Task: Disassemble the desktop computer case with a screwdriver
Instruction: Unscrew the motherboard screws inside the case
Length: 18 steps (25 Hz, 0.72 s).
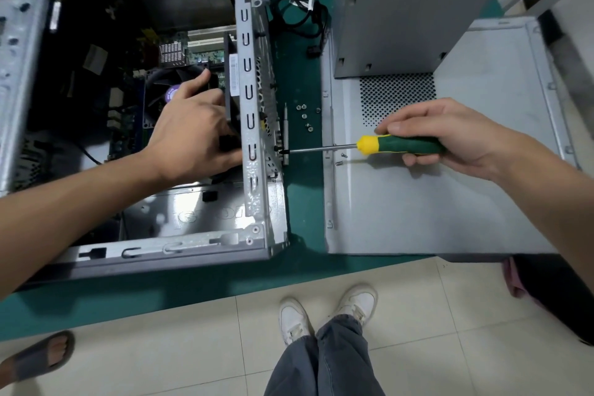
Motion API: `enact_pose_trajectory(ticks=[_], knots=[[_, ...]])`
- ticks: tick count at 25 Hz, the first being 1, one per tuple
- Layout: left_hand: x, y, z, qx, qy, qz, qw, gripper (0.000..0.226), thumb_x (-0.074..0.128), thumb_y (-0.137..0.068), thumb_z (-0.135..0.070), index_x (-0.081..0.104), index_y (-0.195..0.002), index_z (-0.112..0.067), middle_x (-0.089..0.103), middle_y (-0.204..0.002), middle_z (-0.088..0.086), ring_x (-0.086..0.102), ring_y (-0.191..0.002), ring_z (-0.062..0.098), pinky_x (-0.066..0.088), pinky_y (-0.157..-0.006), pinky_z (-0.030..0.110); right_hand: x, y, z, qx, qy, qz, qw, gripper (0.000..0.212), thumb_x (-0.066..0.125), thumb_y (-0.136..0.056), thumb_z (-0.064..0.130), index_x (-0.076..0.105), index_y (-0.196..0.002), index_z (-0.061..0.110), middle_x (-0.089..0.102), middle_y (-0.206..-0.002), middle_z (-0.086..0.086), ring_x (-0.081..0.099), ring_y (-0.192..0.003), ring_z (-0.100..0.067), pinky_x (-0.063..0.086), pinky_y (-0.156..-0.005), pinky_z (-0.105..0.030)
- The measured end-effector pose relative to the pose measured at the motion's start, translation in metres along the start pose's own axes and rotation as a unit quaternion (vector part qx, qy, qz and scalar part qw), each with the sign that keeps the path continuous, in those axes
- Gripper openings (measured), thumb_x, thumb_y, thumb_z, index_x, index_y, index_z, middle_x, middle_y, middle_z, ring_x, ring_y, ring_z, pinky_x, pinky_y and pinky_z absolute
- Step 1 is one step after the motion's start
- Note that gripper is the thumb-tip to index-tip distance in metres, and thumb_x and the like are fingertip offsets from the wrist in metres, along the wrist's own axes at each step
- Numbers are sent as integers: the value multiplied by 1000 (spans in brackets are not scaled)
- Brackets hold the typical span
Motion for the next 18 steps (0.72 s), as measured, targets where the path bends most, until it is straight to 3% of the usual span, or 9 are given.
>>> enact_pose_trajectory(ticks=[3, 5, 8, 10, 12, 15, 18], knots=[[-1, 0, 1, -7, 6, 2, 1000, 96, 14, -91, -76, 74, -68, -5, 66, -70, 16, 62, -89, 37, 26, -107, 41, -9, 2, 7, -43, -51, -52, 996, 23, 78, -63, 16, 68, -82, 13, 66, -73, -1, 66, -63, -15, 54, -52, -20], [-1, 0, 0, -7, 9, 5, 1000, 98, 13, -91, -77, 74, -67, -3, 66, -70, 18, 56, -92, 32, 24, -106, 39, -11, 6, 2, -49, -99, -78, 991, 27, 80, -60, 15, 65, -83, 13, 67, -74, 1, 67, -68, -15, 58, -63, -22], [1, 1, 1, -6, 1, 8, 1000, 98, 12, -91, -76, 74, -68, -3, 66, -70, 18, 62, -88, 38, 25, -106, 39, -5, 13, -11, -5, -95, -119, 988, 26, 75, -76, 38, 64, -82, 15, 66, -70, -6, 61, -56, -21, 53, -51, -24], [-1, 0, 0, -3, -2, 4, 1000, 97, 12, -92, -76, 74, -68, -4, 66, -72, 17, 64, -87, 39, 25, -106, 38, -11, 17, -17, 40, 32, -153, 987, 42, 53, -94, 54, 63, -80, 15, 62, -60, -10, 49, -41, -19, 39, -38, -21], [-2, 0, 0, -2, 3, 2, 1000, 97, 13, -92, -76, 74, -69, -5, 68, -73, 15, 61, -90, 37, 25, -106, 37, -15, 18, -12, 41, 117, -158, 980, 41, 49, -97, 51, 62, -78, 17, 58, -58, -10, 42, -37, -14, 32, -37, -18], [-3, 0, -2, 2, 12, -7, 1000, 95, 13, -91, -76, 75, -69, -7, 69, -73, 13, 56, -93, 32, 24, -107, 38, -11, 20, -3, -40, 6, -138, 990, 10, 67, -89, 20, 60, -83, 22, 56, -75, -3, 51, -56, -11, 42, -50, -18], [-1, -1, -3, -1, 14, 1, 1000, 88, 19, -93, -72, 74, -66, -8, 67, -69, 12, 59, -90, 33, 26, -108, 44, -7, 20, -5, -66, -182, -108, 975, 23, 70, -76, 5, 59, -90, 20, 63, -89, -3, 63, -78, -15, 55, -73, -23]])
Point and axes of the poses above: each hand's wrist, its own y-axis away from the middle knuckle, its own x-axis out of the palm, z = x × y, the point moved 8 cm from there along -y, towards the middle knuckle
